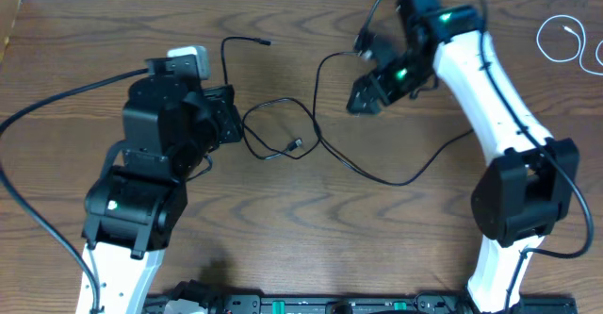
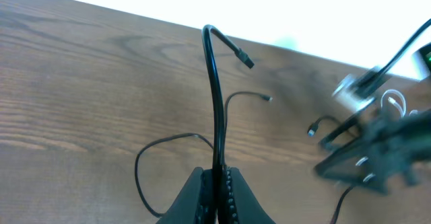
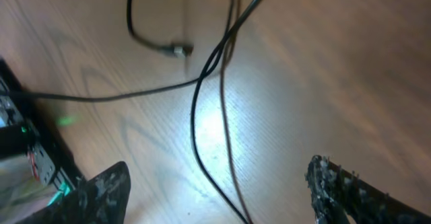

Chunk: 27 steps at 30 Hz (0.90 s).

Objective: Untangle cables

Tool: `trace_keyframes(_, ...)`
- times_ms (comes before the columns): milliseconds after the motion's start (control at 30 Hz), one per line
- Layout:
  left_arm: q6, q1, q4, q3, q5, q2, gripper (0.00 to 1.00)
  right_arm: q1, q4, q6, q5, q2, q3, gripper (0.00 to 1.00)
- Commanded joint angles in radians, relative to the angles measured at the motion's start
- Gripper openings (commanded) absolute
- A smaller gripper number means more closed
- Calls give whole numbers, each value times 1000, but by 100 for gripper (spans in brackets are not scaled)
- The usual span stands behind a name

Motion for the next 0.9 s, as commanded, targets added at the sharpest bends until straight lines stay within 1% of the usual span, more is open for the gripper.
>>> trace_keyframes(0,-43,26,4,29,35,-16,8,55,32,-38,10,13,-95,79)
trace_keyframes(133,-84,39,5,29,36,-15,8,101,84,-73,35,13,-207,77)
trace_keyframes(233,-84,39,5,29,36,-15,7,130,146,-80,35,13,-286,75)
trace_keyframes(367,-89,39,4,29,36,-15,7,168,291,-79,37,13,-401,73)
trace_keyframes(533,-99,39,4,29,36,-15,7,201,447,-79,40,13,-508,64)
trace_keyframes(567,-99,39,4,29,36,-15,7,205,466,-79,46,13,-521,61)
trace_keyframes(600,-99,39,3,29,35,-15,7,209,481,-77,60,13,-531,49)
trace_keyframes(633,-98,39,3,29,35,-14,8,211,484,-72,64,13,-532,31)
trace_keyframes(667,-98,39,3,29,31,-14,7,210,487,-59,69,13,-531,8)
trace_keyframes(700,-98,39,3,29,26,-13,7,210,489,-35,70,8,-528,1)
trace_keyframes(767,-98,39,2,29,3,-11,7,198,483,33,70,-8,-506,1)
trace_keyframes(867,-98,39,-15,29,-68,-5,8,165,422,112,61,-60,-423,1)
